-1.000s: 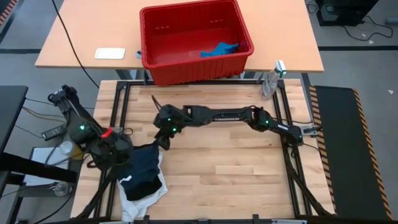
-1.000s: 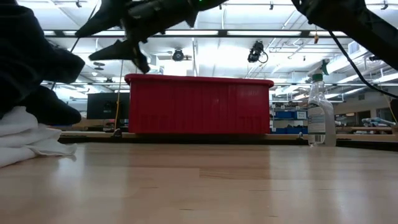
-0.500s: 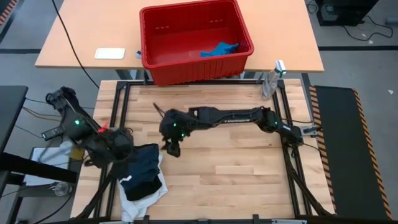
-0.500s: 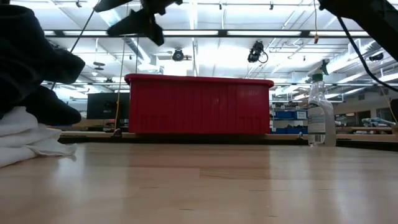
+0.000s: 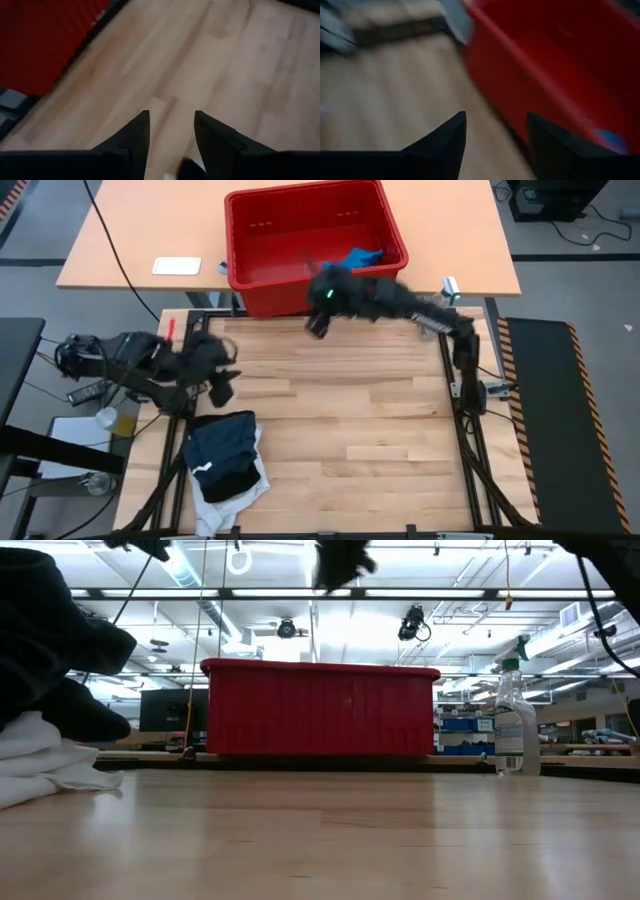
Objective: Fold Laundry from Bin
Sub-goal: Remove the blue shorts from the red bin and place them on the table
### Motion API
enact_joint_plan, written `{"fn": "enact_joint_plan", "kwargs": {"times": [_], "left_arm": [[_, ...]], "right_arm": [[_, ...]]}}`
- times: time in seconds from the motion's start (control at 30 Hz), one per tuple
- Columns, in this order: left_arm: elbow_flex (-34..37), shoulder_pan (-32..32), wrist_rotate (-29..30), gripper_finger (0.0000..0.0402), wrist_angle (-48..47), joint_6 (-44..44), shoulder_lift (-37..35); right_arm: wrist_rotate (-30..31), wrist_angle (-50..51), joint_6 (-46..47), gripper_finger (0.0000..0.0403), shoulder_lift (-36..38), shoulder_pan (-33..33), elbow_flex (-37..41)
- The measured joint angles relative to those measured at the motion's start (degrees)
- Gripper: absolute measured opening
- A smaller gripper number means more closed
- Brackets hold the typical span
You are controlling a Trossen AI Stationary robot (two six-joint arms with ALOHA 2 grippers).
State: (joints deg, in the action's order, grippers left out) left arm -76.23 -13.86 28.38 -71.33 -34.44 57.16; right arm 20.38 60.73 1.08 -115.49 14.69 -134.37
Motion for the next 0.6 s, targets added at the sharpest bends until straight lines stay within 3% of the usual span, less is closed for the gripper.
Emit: {"fn": "enact_joint_plan", "kwargs": {"times": [0.1,0.33,0.47,0.6], "left_arm": [[0.0,7.9,-2.8,0.0155,4.1,7.3,0.6],[0.0,23.4,-1.8,0.0155,19.8,23.6,1.8],[0.0,29.6,0.1,0.0155,23.3,23.6,2.3],[0.0,34.6,0.5,0.0155,23.0,20.6,2.7]], "right_arm": [[0.2,5.9,-7.0,0.0210,1.3,6.3,0.0],[-10.2,9.9,-21.7,0.0230,1.4,23.0,1.0],[-11.3,10.3,-31.4,0.0247,1.1,30.1,1.8],[-23.5,9.1,-29.4,0.0252,1.8,36.4,2.2]]}}
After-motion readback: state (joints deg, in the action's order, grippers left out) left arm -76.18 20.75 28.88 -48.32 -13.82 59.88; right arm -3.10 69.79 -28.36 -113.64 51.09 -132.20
